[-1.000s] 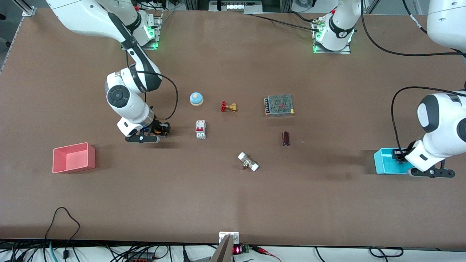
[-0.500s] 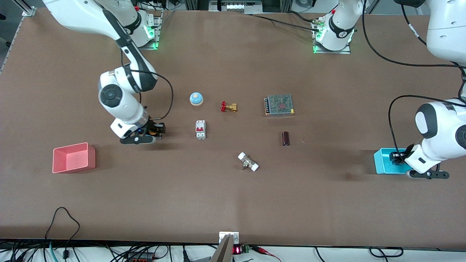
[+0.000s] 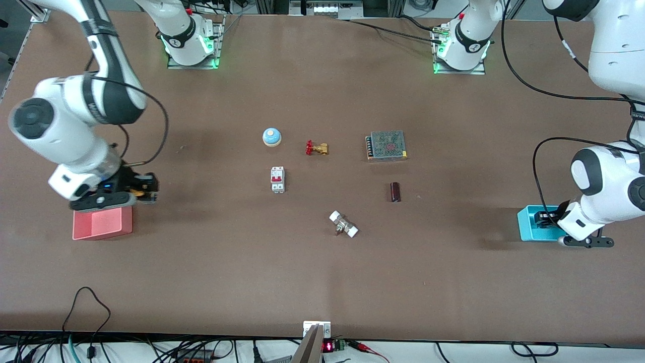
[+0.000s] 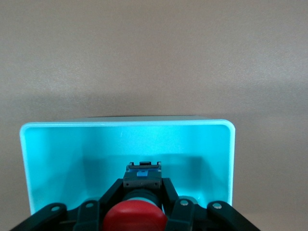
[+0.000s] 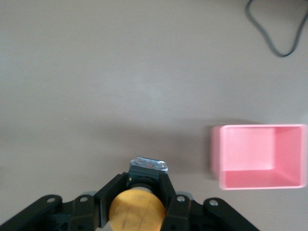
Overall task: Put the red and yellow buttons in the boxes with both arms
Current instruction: 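Carry the yellow button toward the pink box while the left gripper lowers red into cyan, then lower the yellow button into the pink box while the left gripper lifts away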
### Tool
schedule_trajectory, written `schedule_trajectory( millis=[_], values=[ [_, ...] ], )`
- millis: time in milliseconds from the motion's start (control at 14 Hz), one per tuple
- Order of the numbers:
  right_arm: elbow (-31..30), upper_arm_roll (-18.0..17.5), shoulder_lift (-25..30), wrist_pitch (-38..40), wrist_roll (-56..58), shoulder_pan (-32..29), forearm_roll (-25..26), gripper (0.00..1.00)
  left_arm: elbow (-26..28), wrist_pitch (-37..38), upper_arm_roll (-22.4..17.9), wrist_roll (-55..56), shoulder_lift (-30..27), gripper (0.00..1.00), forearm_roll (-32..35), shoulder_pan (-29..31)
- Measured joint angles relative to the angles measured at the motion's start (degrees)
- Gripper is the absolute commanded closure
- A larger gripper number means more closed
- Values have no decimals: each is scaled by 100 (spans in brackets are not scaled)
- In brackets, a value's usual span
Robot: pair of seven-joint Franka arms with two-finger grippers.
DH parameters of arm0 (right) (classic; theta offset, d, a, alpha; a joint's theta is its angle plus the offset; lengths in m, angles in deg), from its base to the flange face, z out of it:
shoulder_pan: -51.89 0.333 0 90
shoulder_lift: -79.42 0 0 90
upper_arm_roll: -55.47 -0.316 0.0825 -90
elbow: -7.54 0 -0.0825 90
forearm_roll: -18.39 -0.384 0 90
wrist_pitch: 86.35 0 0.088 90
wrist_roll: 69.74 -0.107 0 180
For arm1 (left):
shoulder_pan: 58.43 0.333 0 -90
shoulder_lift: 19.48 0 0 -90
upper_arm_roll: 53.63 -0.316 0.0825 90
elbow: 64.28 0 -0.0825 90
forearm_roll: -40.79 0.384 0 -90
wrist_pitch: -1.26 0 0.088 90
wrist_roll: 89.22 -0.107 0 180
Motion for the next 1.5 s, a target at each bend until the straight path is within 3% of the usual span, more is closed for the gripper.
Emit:
schedule_trajectory(
  millis=[71,143,214,286,429,643,1000,1286,1500],
  values=[
    [95,10,-97,2,382,-243,-23,70,0,-6,1,-14,17,67,0,5],
    [209,19,-252,-7,760,-488,-44,70,0,-6,2,-25,37,53,0,6],
    [351,27,-436,-19,1075,-693,-52,70,0,-9,5,-33,60,24,0,5],
    [529,31,-654,-34,1371,-871,-55,70,0,-15,9,-37,82,11,-2,6],
    [862,33,-1092,-167,1880,-1120,-61,70,-4,-31,16,-40,90,1,-2,6],
    [1091,31,-1615,-694,2264,-1297,-131,70,-71,-39,26,-44,85,0,-2,5],
    [1123,30,-1908,-776,2332,-1344,-510,70,-217,362,56,-48,-299,0,-3,-17],
    [1122,30,-2047,-995,2519,-1361,-522,70,-254,1329,122,114,-981,0,-3,-288],
    [1108,30,-2201,-1151,2578,-1372,-523,68,-545,2532,155,747,-1494,0,-3,-717]
  ],
)
